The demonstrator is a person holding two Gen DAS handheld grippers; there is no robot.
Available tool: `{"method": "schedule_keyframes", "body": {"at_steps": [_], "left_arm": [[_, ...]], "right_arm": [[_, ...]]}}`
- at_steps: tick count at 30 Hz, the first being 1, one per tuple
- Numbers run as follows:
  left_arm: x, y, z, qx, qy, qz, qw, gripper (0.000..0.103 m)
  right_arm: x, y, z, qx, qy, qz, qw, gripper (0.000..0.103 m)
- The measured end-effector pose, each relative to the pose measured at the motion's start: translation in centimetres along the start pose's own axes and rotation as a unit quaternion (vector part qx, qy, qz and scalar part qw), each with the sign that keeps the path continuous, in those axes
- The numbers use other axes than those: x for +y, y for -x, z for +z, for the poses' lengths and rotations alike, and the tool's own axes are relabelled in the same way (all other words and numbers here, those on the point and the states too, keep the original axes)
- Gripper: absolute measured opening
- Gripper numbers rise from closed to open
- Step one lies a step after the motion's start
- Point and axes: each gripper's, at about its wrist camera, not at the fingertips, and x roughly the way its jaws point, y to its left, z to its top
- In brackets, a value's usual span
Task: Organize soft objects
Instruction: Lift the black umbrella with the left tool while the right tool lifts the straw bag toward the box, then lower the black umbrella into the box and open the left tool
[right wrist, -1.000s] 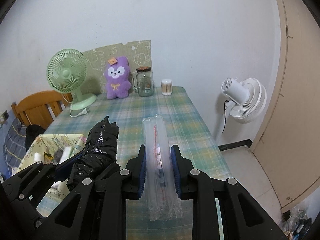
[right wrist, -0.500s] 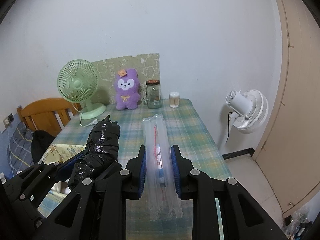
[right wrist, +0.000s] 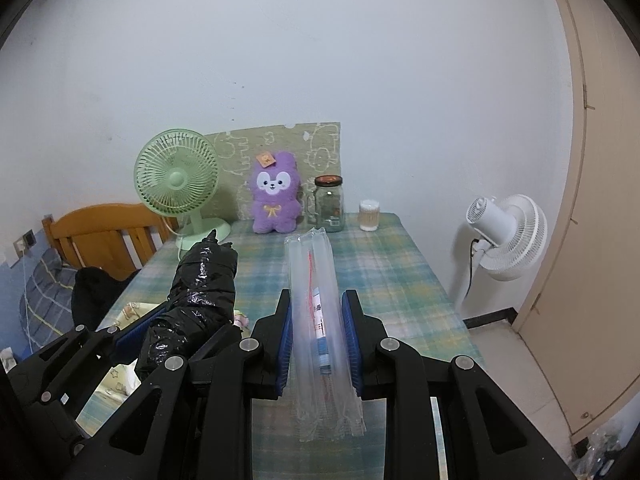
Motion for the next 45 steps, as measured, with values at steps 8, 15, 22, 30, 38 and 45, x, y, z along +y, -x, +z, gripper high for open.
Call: {"method": "schedule_keyframes", "body": {"at_steps": [8, 15, 22, 30, 38, 45], "left_arm": [[2.0, 0.0, -0.2, 0.002, 0.008, 0.006, 1.0, 0.044], [3.9, -0.3, -0.4, 0.006, 0.014, 0.013, 0.9998, 0.044], [5.6, -1.1, -0.7, 0.015, 0.016, 0.02, 0.9996, 0.044], [7.3, -2.2, -1.5, 0.033, 0.017, 0.036, 0.9987, 0.044], [8.8, -3.9, -2.8, 0.06, 0.016, 0.047, 0.997, 0.044], [10.0, -5.4, -4.1, 0.085, 0.024, 0.052, 0.9948, 0.044]], "right_arm": [[2.1, -1.0, -0.1, 0.008, -0.002, 0.011, 1.0, 0.027], [3.9, -2.0, -0.2, 0.013, 0.002, 0.019, 1.0, 0.027], [5.4, -3.2, -0.5, 0.022, 0.006, 0.028, 0.999, 0.027], [7.2, -4.9, -1.3, 0.04, 0.011, 0.03, 0.999, 0.027], [8.3, -7.1, -2.4, 0.071, 0.015, 0.038, 0.997, 0.027], [9.1, -8.8, -3.6, 0.097, 0.02, 0.05, 0.994, 0.027]]}}
